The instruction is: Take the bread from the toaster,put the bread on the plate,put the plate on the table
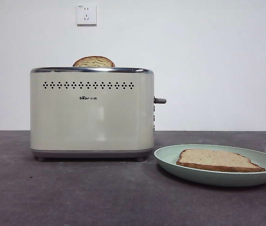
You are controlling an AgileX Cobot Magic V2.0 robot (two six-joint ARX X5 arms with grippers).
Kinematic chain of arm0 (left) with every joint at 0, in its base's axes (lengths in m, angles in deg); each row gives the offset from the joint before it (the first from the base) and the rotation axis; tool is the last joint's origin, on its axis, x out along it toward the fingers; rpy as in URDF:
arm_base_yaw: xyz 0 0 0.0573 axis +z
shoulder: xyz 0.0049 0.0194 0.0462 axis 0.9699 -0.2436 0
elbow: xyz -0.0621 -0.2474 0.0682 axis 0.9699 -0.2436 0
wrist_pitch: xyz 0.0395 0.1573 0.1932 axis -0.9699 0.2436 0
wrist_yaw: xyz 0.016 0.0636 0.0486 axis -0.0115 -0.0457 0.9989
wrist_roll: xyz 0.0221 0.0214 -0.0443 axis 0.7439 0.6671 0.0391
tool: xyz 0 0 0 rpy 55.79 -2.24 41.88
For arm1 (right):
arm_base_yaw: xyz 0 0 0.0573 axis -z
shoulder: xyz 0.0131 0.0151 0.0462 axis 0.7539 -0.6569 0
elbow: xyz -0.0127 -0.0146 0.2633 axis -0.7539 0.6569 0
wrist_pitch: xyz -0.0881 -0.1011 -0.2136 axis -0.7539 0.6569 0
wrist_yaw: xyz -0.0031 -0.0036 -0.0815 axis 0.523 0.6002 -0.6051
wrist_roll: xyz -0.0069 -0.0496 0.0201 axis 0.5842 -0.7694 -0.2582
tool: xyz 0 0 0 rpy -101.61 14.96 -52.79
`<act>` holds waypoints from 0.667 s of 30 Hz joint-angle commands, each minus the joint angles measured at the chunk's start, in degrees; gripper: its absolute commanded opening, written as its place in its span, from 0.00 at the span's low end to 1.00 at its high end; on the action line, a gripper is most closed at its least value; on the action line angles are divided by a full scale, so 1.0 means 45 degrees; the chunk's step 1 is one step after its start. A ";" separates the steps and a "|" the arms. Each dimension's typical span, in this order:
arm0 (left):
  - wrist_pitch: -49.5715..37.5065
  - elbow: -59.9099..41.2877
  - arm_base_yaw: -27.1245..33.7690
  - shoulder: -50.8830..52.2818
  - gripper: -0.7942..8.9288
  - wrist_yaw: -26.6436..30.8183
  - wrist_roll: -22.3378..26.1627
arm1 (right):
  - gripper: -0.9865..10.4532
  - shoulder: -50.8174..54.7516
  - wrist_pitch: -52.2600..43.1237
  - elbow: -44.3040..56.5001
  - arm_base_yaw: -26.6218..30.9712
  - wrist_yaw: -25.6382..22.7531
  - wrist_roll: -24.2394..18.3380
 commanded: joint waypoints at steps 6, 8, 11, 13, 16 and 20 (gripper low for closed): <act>-0.0058 -0.0155 0.0044 0.0034 0.08 0.0005 -0.0083 | 0.09 0.0044 -0.0097 0.0034 -0.0019 -0.0087 -0.0189; -0.0058 -0.0155 0.0044 0.0034 0.08 0.0005 -0.0078 | 0.09 0.0228 -0.0228 0.0029 -0.0015 -0.0573 -0.0243; -0.0058 -0.0155 0.0044 0.0034 0.08 0.0005 -0.0078 | 0.09 0.0811 -0.0374 0.0034 0.0180 -0.1438 -0.0529; -0.0058 -0.0155 0.0044 0.0034 0.08 0.0005 -0.0078 | 0.09 0.1394 -0.0311 0.0034 0.0656 -0.1540 -0.0529; -0.0058 -0.0155 0.0044 0.0034 0.08 0.0005 -0.0078 | 0.09 0.2404 -0.0559 0.0034 0.1710 -0.1724 -0.1151; -0.0058 -0.0155 0.0044 0.0034 0.08 0.0005 -0.0078 | 0.09 0.3789 -0.2249 0.0068 0.2531 -0.1753 -0.2414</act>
